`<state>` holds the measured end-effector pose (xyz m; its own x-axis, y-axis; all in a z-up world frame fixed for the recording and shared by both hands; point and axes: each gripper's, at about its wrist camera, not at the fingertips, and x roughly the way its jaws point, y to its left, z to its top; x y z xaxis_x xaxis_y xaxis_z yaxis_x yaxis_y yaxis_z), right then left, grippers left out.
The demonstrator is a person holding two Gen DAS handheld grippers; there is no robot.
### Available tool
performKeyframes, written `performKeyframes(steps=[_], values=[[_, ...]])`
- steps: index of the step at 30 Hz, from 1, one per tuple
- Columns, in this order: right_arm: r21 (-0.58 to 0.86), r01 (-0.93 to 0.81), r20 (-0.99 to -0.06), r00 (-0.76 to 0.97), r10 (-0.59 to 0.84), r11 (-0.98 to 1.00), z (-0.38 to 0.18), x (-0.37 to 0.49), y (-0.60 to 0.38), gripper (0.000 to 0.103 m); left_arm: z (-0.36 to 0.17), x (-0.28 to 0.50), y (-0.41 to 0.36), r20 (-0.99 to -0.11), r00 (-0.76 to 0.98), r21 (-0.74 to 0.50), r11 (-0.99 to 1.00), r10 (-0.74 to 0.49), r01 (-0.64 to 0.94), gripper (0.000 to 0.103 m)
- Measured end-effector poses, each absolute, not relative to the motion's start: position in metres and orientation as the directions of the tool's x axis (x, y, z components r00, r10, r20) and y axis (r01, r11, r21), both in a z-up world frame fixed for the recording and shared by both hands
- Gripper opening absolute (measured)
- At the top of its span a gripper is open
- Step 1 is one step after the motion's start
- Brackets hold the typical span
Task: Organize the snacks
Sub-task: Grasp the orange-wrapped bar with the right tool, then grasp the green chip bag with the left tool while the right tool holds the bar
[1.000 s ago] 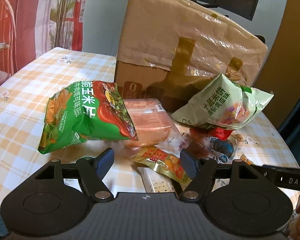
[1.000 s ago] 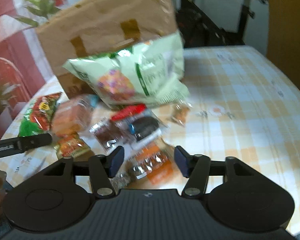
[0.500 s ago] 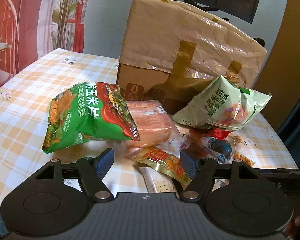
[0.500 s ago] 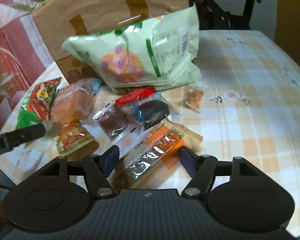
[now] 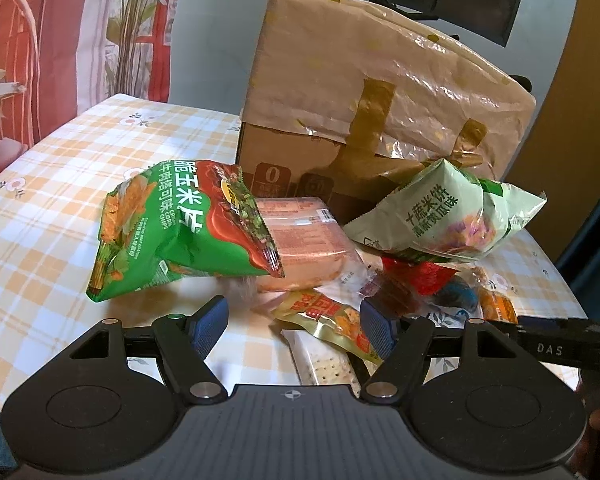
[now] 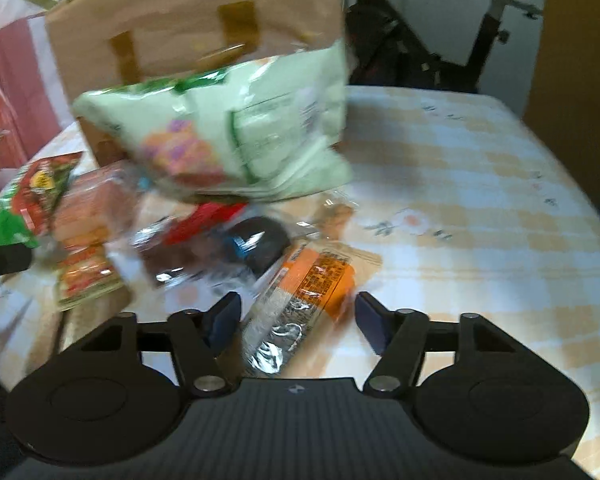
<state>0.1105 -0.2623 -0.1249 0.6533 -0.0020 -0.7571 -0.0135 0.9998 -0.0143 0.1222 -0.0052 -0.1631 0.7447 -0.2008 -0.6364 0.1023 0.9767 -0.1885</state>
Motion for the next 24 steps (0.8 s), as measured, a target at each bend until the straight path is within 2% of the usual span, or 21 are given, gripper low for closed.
performKeyframes(steps=[8,16,19,22,24], values=[[-0.007,-0.103,-0.743,0.666,0.064,0.995,-0.127,0.112,-0.261,0.055,-0.164,0.122,-0.004,-0.637,0.747,-0.187,0.978,-0.190,0.089,0.074],[0.027,-0.080,-0.769,0.635,0.072,0.996,-0.132,0.106,-0.265,0.057,-0.162,0.123,-0.001,-0.633,0.754,-0.186,0.980,-0.175,0.072,0.076],[0.039,-0.095,-0.762,0.641,0.091,0.995,-0.134,0.105,-0.266,0.052,-0.156,0.123,0.007,-0.620,0.770,-0.190,0.981,-0.149,0.037,0.076],[0.040,-0.098,-0.758,0.646,0.095,0.994,-0.134,0.104,-0.265,0.051,-0.145,0.125,0.021,-0.585,0.805,-0.188,0.982,-0.096,-0.020,0.078],[0.048,-0.099,-0.755,0.648,0.101,0.994,-0.135,0.103,-0.267,0.051,-0.137,0.129,0.032,-0.555,0.831,-0.183,0.981,-0.048,-0.066,0.084]])
